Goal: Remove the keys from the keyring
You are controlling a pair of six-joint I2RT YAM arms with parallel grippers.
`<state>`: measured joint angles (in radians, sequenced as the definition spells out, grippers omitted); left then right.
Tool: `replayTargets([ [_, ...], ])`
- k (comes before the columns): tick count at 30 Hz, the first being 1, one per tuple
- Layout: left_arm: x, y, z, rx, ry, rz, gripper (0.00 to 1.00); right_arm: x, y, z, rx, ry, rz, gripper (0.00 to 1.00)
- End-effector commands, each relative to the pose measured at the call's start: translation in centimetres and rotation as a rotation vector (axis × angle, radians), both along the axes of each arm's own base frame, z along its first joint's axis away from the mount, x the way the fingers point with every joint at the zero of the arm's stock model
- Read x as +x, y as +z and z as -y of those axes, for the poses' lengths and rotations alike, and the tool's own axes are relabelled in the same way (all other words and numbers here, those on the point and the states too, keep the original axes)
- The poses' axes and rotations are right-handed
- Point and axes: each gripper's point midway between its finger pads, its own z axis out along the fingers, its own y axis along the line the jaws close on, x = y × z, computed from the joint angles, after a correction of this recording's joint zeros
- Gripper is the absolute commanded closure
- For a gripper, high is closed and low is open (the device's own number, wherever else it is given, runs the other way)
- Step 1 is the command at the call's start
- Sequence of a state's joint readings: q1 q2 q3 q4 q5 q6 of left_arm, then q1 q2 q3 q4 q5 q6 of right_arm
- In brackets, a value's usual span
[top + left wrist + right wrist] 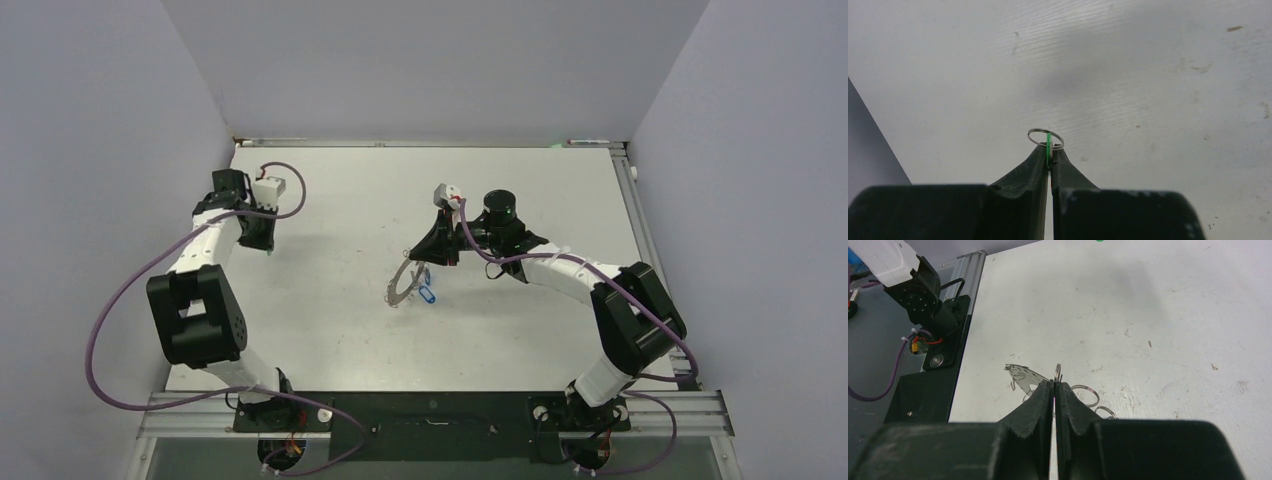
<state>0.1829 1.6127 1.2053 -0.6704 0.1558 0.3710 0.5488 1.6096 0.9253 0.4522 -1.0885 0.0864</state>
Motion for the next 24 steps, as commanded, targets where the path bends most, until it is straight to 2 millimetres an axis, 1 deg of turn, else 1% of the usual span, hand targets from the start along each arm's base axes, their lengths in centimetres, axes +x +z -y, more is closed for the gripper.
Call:
replayTargets([
  [1,1.8,-1.3,-2.4,-0.032,0.115,0.004,1.0,0.6,3.2,0.2,0.061,-0.011,0.112,0.95],
  [4,2.0,-3.2,-3.8,-0.037,0.142,-0.021,1.0,0.7,3.1,0.3,0.065,-0.019,0.108,0.95],
  [8,2.2,-4.9,-4.7,-0.01,0.154,-0.042,1.0,0.8,2.9,0.3,0.065,-0.021,0.101,0.95],
  [12,2.3,-6.2,-4.7,-0.014,0.149,-0.064,1.0,0.9,2.8,0.4,0.068,-0.022,0.098,0.95],
  [16,2.3,-6.6,-4.5,-0.022,0.149,-0.075,1.0,0.9,2.8,0.4,0.068,-0.022,0.095,0.95],
  [19,2.1,-6.6,-4.0,-0.039,0.124,-0.088,0.87,1.0,2.8,0.5,0.069,-0.025,0.095,0.95],
  [22,1.6,-5.7,-2.8,-0.07,0.079,-0.089,0.71,1.0,2.9,0.6,0.073,-0.027,0.093,0.95],
  [24,1.4,-4.9,-1.9,-0.072,0.045,-0.076,0.64,1.1,3.0,0.6,0.082,-0.031,0.086,0.95],
])
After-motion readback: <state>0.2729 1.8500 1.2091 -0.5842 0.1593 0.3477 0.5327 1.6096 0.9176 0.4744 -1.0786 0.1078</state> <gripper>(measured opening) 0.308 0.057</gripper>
